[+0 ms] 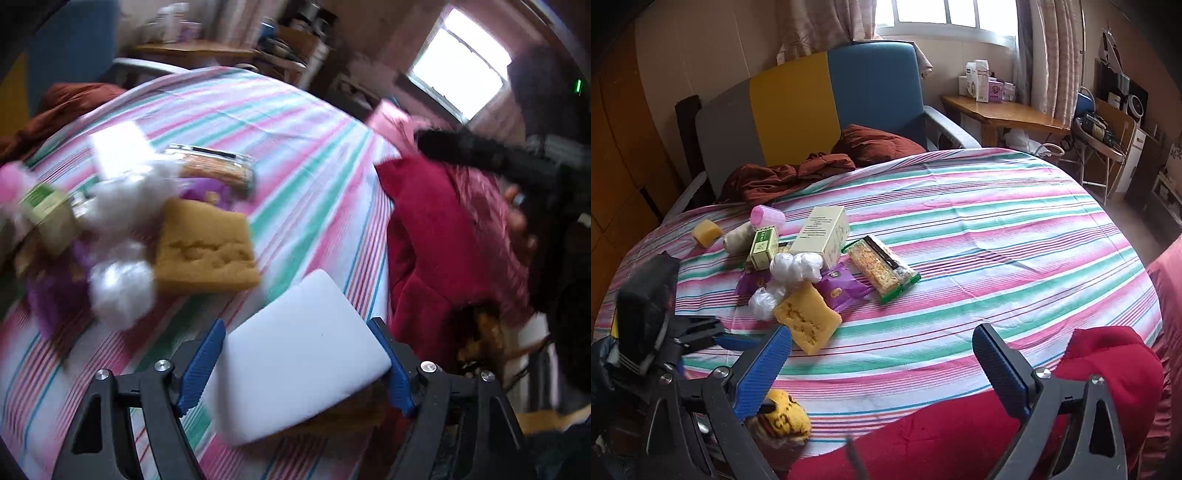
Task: Organize objects
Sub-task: 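Grasp the white sponge with the left tool while the right tool grasps the yellow sock bundle, then carry the white sponge and yellow sock bundle into the gold tray and release both, then move the left tool toward the yellow sponge beside the tray, then grasp the yellow sponge with the left tool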
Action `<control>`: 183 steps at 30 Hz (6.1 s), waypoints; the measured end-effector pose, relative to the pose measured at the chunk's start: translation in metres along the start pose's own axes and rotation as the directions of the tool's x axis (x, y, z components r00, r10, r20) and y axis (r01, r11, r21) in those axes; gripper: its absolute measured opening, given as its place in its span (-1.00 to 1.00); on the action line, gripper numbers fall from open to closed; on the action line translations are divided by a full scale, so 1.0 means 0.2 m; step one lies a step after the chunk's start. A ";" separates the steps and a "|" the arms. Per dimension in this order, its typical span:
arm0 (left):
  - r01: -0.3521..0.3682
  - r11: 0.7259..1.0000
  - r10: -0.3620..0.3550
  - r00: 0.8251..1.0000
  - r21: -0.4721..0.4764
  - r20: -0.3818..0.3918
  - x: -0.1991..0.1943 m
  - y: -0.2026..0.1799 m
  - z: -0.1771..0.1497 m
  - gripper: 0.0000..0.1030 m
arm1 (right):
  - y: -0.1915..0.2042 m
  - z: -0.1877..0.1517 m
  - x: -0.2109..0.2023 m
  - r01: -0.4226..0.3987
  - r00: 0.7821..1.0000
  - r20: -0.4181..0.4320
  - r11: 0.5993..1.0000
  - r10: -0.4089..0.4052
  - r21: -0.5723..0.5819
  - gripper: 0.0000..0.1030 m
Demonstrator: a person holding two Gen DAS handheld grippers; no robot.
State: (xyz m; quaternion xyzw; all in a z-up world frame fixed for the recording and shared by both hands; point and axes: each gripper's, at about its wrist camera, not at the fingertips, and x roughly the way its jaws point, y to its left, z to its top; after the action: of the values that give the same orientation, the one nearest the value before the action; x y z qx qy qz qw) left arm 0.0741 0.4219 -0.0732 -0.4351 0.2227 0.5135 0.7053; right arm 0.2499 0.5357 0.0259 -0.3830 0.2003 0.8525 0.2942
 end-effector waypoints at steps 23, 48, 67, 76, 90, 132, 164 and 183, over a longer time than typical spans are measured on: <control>-0.303 0.951 0.307 0.950 -0.068 0.058 -0.47 0.06 -0.45 0.80 | 0.64 -0.33 0.23 -0.211 0.921 -0.390 0.850 0.007 -0.482 0.94; -0.484 0.875 0.485 0.874 0.021 -0.028 -0.31 0.21 -0.39 -0.45 | 0.60 -0.33 0.27 -0.220 0.880 -0.471 0.835 -0.053 -0.504 -0.06; -0.364 0.752 0.559 0.794 -0.550 0.238 -1.09 0.24 -0.75 -0.44 | 1.21 -0.03 0.16 -0.369 0.923 -0.275 0.814 0.268 -0.447 -0.09; -0.433 0.434 0.766 0.639 -0.790 0.070 -1.42 0.36 -1.26 -0.36 | 1.91 -0.11 0.24 -0.597 0.802 -0.396 0.635 0.448 -0.490 0.00; -0.498 0.193 0.896 0.440 -0.846 -0.055 -1.56 0.25 -1.51 0.69 | 2.09 -0.32 0.09 -0.380 0.900 -0.105 0.647 0.422 -0.661 0.25; -0.719 0.186 0.959 0.281 -0.670 -0.036 -1.42 0.06 -1.06 0.88 | 1.75 -0.19 0.22 -0.352 0.925 -0.039 0.814 0.378 -0.461 0.27; -0.615 0.526 0.778 0.627 -0.587 0.041 -1.09 0.56 -0.25 0.87 | 0.93 0.32 0.55 -0.176 0.975 0.102 0.965 0.199 -0.196 0.27; -0.411 0.267 0.573 0.795 -0.872 -0.199 -0.75 1.57 0.11 0.87 | 0.92 0.35 0.50 -0.236 0.958 0.119 0.952 0.261 -0.193 0.27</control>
State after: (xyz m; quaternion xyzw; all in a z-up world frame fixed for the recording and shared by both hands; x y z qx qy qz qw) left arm -0.2725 0.3908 -0.0684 -0.6021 -0.0105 0.7753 0.1904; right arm 0.0382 0.4717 0.0135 -0.3170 0.1488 0.9225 0.1627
